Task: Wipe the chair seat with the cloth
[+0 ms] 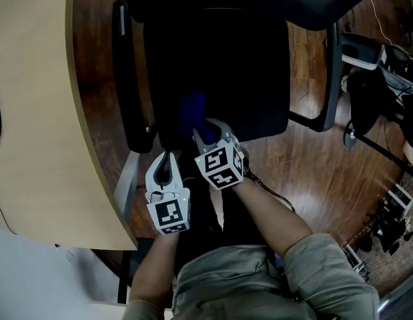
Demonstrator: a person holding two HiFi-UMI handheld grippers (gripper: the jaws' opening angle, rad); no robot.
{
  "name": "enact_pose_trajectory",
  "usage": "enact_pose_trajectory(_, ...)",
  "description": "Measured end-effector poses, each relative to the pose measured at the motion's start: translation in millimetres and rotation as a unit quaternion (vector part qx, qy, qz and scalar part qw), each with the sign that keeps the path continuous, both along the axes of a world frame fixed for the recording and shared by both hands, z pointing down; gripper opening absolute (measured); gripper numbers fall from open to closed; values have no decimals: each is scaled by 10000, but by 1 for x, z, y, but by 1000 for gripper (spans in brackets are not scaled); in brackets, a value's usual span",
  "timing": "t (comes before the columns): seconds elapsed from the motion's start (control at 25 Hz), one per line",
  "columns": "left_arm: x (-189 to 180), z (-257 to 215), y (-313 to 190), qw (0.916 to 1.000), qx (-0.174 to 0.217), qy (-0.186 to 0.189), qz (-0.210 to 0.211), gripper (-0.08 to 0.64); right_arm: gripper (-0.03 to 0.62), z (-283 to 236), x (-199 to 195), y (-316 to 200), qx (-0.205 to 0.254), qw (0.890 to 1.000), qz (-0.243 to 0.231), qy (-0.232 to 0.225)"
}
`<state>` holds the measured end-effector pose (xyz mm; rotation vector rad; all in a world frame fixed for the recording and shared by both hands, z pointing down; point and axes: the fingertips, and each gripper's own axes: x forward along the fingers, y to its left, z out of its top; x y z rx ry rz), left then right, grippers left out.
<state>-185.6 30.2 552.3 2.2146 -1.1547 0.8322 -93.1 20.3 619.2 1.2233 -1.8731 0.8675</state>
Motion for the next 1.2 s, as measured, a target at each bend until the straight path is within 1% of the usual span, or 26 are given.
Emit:
enact_pose_trajectory(0.08,-8,5,2,9999,4,-27,-99,5,91,4,-18,2,-44,9997,-219,-119)
enact_pose_trajectory(0.16,-24,11,3,9998,6,-57,-215,5,91,9,-44,8,-116,9986,-437,-280)
enact_pose_trajectory(0.32,-56,16,5,9991,-15,-141,-393,5,91,13,-91,21,-145,9933,-1047,-463)
enact_pose_trajectory(0.44,-66,18,8,9990,-36,-210,-404,5,91,20,-110,30,-133,9889,-1407,-456)
enact_pose_trajectory(0.52,-68,17,13,9988,-36,-259,-410,5,91,25,-113,38,-188,9887,-1415,-462)
enact_pose_trajectory(0.68,-45,12,12,9991,-93,-338,-257,5,91,31,-90,40,-248,9909,-1223,-503)
enact_pose_trajectory(0.8,-30,14,13,9993,36,-300,-200,5,91,31,-75,40,-183,9927,-1096,-479)
enact_pose_trajectory(0.92,-13,11,20,9997,45,-251,42,5,91,30,-56,46,-151,9952,-884,-394)
enact_pose_trajectory(1.04,11,6,24,9995,116,-175,227,5,91,30,-25,49,-162,9977,-586,-309)
enact_pose_trajectory(1.2,49,2,27,9985,122,-122,518,5,91,29,25,55,-184,9995,-104,-213)
